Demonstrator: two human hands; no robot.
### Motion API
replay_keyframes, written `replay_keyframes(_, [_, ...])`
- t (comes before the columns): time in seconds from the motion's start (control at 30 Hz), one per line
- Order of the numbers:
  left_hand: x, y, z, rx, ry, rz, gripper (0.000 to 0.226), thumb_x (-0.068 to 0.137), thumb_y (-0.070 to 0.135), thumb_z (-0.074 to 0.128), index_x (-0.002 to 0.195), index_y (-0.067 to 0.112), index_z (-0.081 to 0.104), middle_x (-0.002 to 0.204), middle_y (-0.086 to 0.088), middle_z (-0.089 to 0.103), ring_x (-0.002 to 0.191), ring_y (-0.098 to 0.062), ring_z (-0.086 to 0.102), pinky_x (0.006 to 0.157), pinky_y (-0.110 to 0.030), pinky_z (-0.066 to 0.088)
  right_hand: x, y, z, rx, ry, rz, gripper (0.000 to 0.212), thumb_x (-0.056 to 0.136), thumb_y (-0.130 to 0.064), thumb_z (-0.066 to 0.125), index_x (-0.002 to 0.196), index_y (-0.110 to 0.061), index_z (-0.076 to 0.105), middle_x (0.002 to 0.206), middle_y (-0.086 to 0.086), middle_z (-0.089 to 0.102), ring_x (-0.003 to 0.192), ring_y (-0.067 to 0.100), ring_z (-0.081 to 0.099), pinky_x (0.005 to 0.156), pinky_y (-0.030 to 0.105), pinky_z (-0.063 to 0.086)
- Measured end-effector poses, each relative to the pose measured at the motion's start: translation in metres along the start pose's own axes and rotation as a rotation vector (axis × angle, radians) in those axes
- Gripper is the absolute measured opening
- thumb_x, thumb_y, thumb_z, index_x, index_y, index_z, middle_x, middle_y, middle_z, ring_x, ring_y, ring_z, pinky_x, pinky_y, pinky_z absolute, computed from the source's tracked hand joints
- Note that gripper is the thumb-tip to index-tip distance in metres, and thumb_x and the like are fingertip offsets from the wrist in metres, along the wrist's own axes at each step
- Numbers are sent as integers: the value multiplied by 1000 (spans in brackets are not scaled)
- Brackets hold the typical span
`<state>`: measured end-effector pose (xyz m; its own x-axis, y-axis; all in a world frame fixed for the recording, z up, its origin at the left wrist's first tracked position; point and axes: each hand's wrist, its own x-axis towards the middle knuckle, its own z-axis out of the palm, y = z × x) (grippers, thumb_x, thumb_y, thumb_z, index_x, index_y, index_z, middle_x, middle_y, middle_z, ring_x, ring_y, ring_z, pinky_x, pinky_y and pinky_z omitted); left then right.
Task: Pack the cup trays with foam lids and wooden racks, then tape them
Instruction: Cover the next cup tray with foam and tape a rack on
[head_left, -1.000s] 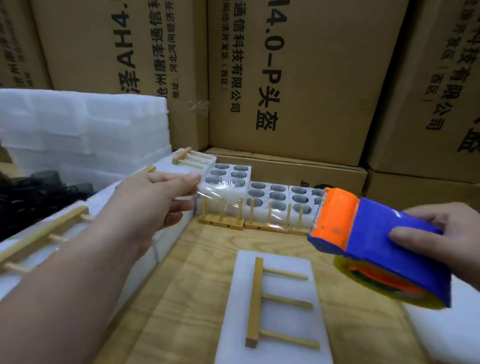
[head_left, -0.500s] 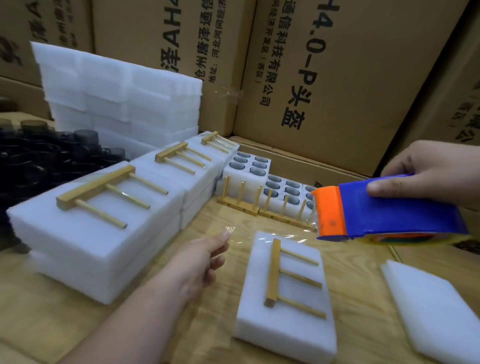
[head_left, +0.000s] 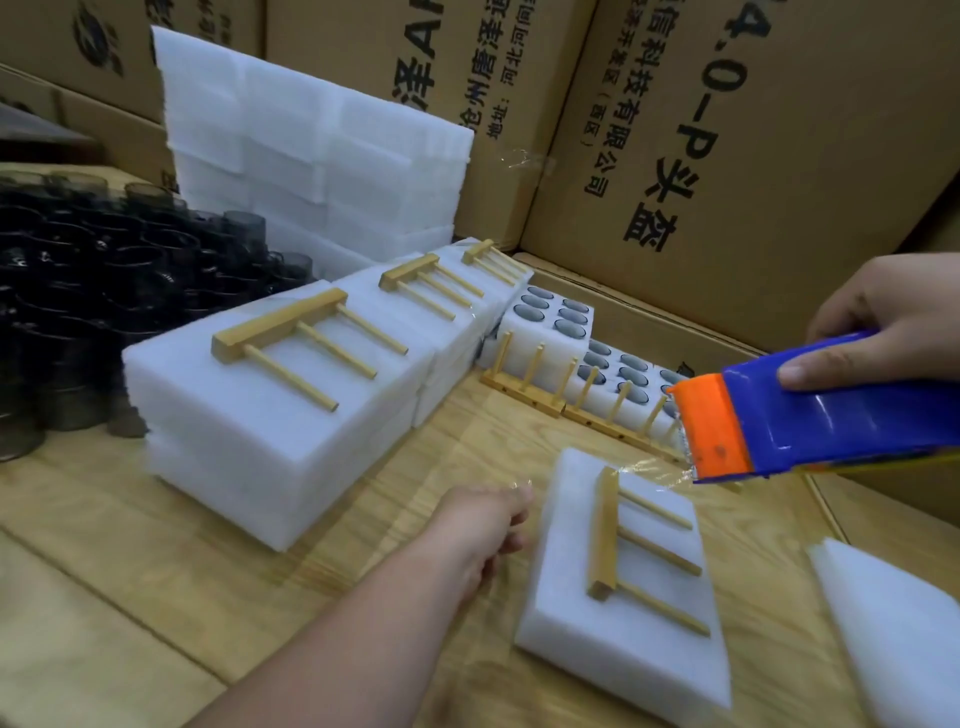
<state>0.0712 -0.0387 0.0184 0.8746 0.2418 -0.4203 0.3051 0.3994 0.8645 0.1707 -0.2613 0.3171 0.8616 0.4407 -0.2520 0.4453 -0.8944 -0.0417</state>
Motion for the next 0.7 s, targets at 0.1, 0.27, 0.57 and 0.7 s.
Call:
replay_keyframes(0.1, [3, -1, 3, 49, -4, -10, 15, 95, 29, 68, 84, 20, 64, 75, 6, 62, 43, -5, 54, 42, -14, 26, 8, 3, -4, 15, -21, 8, 66, 48, -100, 62, 90, -50, 72, 84, -9, 78, 76, 11, 77, 63, 27, 61])
replay_keyframes(0.27, [7, -2, 5, 196, 15, -62, 30, 90, 31, 69, 64, 18, 59, 55, 0, 57, 53, -18, 47, 43, -16, 27, 17, 5, -2, -39, -52, 20, 66, 46, -102, 60, 88, -53, 69, 82, -10, 78, 75, 10, 76, 60, 24, 60])
replay_keyframes(0.57, [-1, -1, 11, 337, 88, -28, 21, 84, 26, 68, 70, 12, 62, 51, -5, 63, 44, -23, 56, 45, -20, 39, 18, 11, 7, -43, -50, 52, 66, 44, -101, 62, 86, -50, 70, 82, -11, 78, 75, 10, 76, 59, 23, 59])
replay_keyframes(0.7, [-4, -5, 12, 439, 134, 25, 14, 79, 16, 55, 66, 16, 58, 48, -6, 62, 31, -20, 50, 37, -17, 38, 16, 20, 16, -39, -66, 69, 65, 42, -103, 60, 86, -56, 67, 82, -12, 78, 75, 9, 76, 61, 24, 59])
